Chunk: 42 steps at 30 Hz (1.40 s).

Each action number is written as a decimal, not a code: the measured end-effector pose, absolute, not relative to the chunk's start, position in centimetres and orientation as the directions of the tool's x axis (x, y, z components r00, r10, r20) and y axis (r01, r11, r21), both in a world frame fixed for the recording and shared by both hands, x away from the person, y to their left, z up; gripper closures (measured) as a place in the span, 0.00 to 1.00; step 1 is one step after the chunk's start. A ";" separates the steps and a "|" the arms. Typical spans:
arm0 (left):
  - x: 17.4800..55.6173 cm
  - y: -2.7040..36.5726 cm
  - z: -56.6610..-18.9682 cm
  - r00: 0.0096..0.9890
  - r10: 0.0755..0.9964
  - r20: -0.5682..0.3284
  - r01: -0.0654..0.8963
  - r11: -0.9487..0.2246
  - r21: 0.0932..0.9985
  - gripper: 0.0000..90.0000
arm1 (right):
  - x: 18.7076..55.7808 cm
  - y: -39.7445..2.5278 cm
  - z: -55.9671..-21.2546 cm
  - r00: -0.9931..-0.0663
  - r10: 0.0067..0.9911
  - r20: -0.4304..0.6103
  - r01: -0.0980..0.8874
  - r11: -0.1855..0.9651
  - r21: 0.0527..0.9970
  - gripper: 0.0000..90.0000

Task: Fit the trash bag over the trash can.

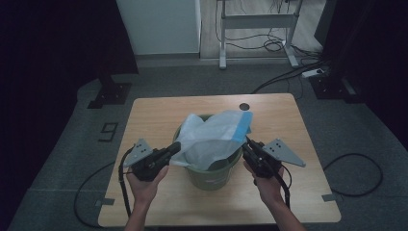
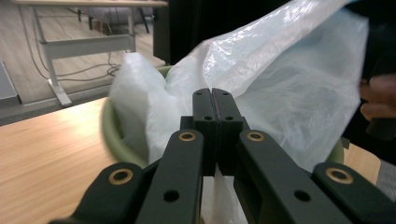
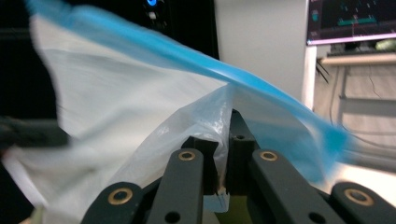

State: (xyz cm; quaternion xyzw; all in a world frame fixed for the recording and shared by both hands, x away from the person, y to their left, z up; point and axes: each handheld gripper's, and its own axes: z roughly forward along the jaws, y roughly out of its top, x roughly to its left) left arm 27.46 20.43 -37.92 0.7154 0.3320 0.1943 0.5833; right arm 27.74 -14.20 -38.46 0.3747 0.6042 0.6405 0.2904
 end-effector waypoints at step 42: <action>26.3 23.4 -41.9 0.669 0.711 -0.215 0.340 -0.036 0.940 0.99 | 21.0 -20.4 -41.2 -0.674 0.724 0.144 0.222 0.012 0.975 0.39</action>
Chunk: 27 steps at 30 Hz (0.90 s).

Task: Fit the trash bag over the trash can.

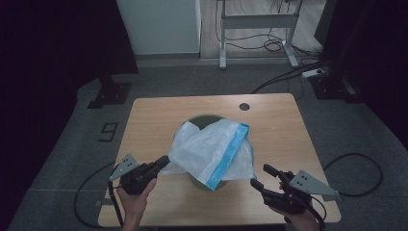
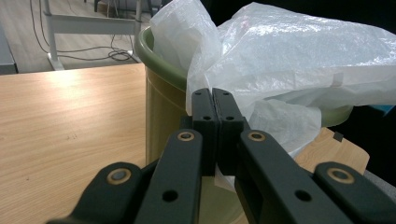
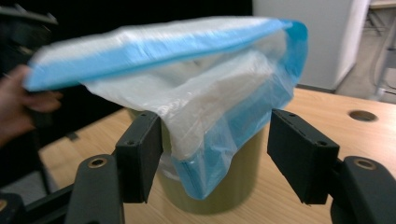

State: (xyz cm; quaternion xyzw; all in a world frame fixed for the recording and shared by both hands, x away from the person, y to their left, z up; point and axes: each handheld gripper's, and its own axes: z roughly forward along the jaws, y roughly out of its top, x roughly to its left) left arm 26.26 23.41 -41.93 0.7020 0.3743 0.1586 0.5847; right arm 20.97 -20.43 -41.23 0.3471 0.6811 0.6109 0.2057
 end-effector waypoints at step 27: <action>26.4 23.3 -42.2 0.672 0.706 -0.225 0.345 -0.030 0.938 0.99 | 28.4 -18.7 -40.9 -0.562 0.797 0.222 0.253 -0.090 0.963 0.44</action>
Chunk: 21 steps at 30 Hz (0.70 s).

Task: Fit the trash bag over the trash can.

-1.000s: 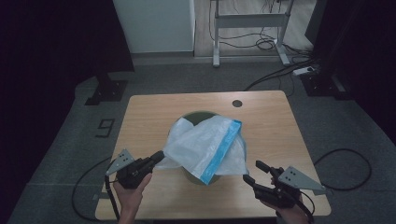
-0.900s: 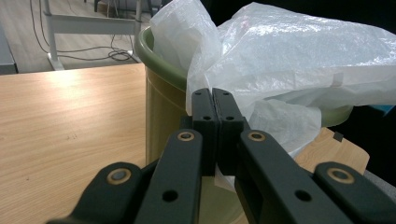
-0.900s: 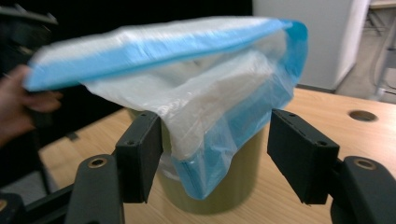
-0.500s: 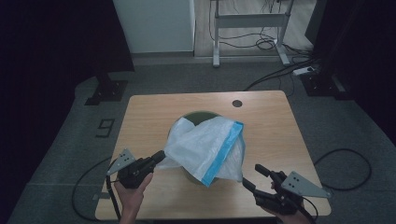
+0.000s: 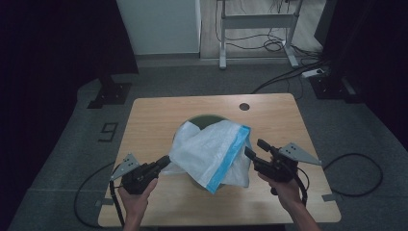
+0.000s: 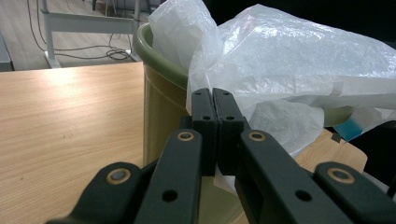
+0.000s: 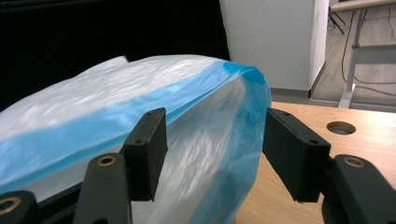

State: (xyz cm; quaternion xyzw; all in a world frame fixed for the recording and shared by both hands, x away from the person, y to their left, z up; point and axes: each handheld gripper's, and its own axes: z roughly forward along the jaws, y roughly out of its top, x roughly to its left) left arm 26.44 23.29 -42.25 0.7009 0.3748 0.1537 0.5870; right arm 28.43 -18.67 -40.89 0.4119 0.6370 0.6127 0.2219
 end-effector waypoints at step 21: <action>26.6 23.3 -42.4 0.669 0.706 -0.233 0.349 -0.022 0.937 0.99 | 30.4 -17.4 -41.4 -0.506 0.817 0.277 0.261 -0.162 0.952 0.48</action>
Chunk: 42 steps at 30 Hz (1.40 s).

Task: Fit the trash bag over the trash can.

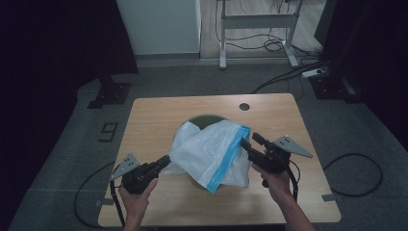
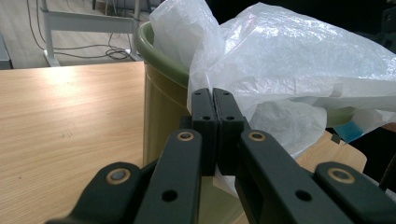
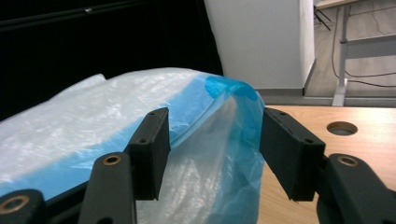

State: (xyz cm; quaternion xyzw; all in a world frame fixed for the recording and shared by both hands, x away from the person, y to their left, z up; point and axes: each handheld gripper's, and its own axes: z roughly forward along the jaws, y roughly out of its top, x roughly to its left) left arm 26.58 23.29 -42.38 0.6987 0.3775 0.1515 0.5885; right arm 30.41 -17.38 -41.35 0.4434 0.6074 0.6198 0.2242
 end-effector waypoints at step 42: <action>26.7 23.3 -42.3 0.670 0.704 -0.234 0.344 -0.016 0.939 0.98 | 33.6 -17.9 -41.6 -0.514 0.807 0.293 0.294 -0.155 0.943 0.61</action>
